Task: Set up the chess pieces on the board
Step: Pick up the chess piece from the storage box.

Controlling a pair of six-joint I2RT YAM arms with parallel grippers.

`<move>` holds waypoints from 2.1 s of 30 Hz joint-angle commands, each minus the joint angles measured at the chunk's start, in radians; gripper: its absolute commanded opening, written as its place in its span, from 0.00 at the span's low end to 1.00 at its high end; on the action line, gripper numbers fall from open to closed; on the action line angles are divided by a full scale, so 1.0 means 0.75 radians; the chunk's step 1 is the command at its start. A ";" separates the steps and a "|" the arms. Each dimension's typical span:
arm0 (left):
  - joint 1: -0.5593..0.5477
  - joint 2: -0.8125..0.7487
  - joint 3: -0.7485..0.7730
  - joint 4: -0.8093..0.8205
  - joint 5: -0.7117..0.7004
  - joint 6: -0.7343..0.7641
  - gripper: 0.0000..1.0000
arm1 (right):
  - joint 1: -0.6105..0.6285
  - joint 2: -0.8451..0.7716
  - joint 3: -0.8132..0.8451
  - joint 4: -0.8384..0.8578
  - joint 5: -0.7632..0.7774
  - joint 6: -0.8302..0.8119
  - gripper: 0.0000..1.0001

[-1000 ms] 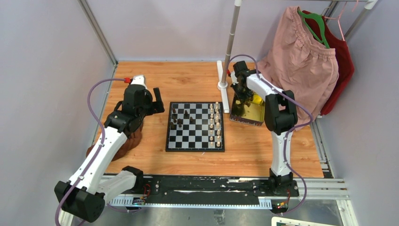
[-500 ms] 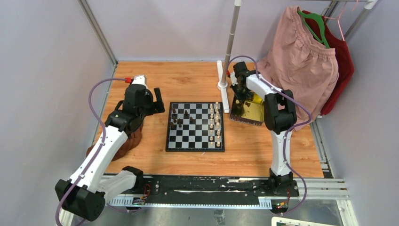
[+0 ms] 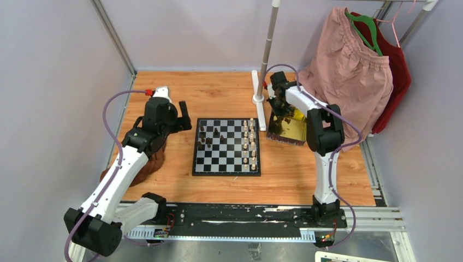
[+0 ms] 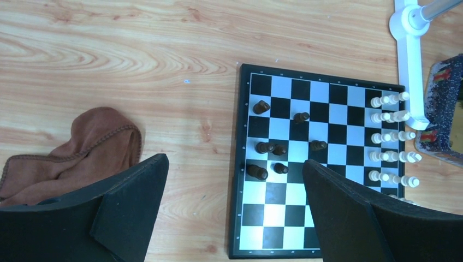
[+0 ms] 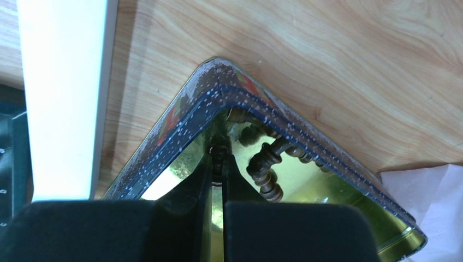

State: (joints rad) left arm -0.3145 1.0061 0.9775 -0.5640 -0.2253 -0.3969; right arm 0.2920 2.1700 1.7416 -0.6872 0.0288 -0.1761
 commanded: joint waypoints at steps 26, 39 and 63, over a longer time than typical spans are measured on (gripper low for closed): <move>0.008 -0.160 -0.195 0.388 0.628 -0.054 1.00 | 0.428 -0.386 0.020 0.003 -0.242 0.440 0.00; 0.008 -0.194 -0.340 0.716 0.904 -0.185 0.99 | 0.487 -0.525 -0.237 0.695 -0.729 1.078 0.00; 0.008 -0.135 -0.359 0.841 0.923 -0.232 0.75 | 0.499 -0.613 -0.452 1.155 -1.030 1.439 0.00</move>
State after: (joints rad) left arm -0.3134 0.8951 0.6998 0.0296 0.4812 -0.5617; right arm 0.6540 1.7744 1.4254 0.1299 -0.6930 0.8803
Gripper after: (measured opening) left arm 0.764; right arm 0.062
